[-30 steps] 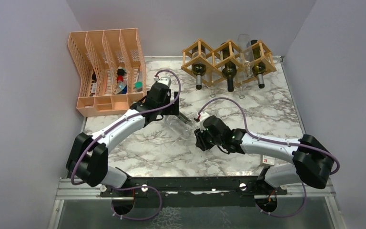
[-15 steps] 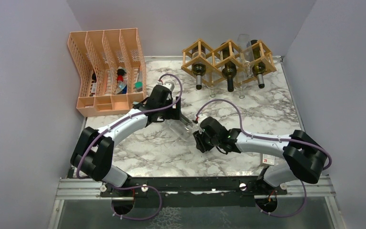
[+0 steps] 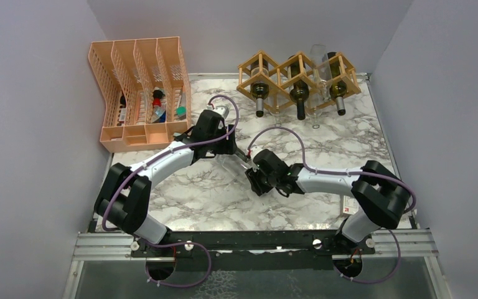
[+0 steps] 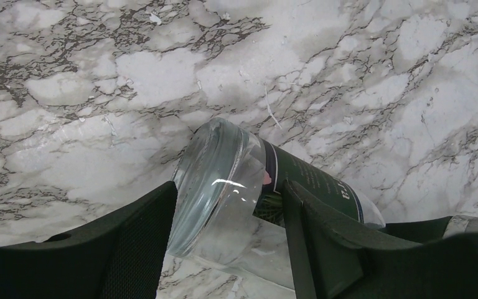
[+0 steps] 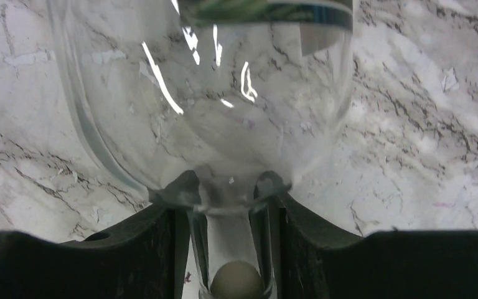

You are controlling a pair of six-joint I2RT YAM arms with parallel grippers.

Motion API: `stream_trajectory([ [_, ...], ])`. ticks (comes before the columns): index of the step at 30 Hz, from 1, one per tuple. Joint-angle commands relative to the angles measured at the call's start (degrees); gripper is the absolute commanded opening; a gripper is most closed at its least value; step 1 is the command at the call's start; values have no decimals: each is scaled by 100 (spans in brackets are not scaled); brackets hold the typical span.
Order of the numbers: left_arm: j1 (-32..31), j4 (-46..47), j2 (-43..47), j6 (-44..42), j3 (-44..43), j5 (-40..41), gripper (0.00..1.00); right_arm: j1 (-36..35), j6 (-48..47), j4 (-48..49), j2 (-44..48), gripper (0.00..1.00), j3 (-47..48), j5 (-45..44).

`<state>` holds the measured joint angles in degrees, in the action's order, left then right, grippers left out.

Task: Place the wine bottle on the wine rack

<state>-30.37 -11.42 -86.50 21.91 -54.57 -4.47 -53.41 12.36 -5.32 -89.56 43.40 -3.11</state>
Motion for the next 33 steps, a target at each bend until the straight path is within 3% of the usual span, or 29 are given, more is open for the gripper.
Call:
stream_trajectory([
  [1,-23,-431,-210,-30,139,-246,65,1,-255,374,-301,48,258,-23],
  [8,-22,-438,-253,-16,153,-325,58,7,-390,542,-569,42,301,-15],
  [10,-22,-437,-241,-8,156,-314,56,7,-409,552,-658,33,299,-219],
  [13,-22,-434,-140,21,141,-249,55,6,-407,411,-745,5,367,-646],
  [14,-23,-439,-87,30,128,-199,55,6,-420,390,-734,2,375,-718],
  [18,-22,-524,193,46,-58,134,60,4,-498,389,-468,1,356,-492],
  [27,17,-991,1203,115,-549,1758,85,6,-470,-64,531,1,686,70],
  [33,49,-1138,1944,29,-746,2429,91,6,-402,-355,1020,1,1015,55],
])
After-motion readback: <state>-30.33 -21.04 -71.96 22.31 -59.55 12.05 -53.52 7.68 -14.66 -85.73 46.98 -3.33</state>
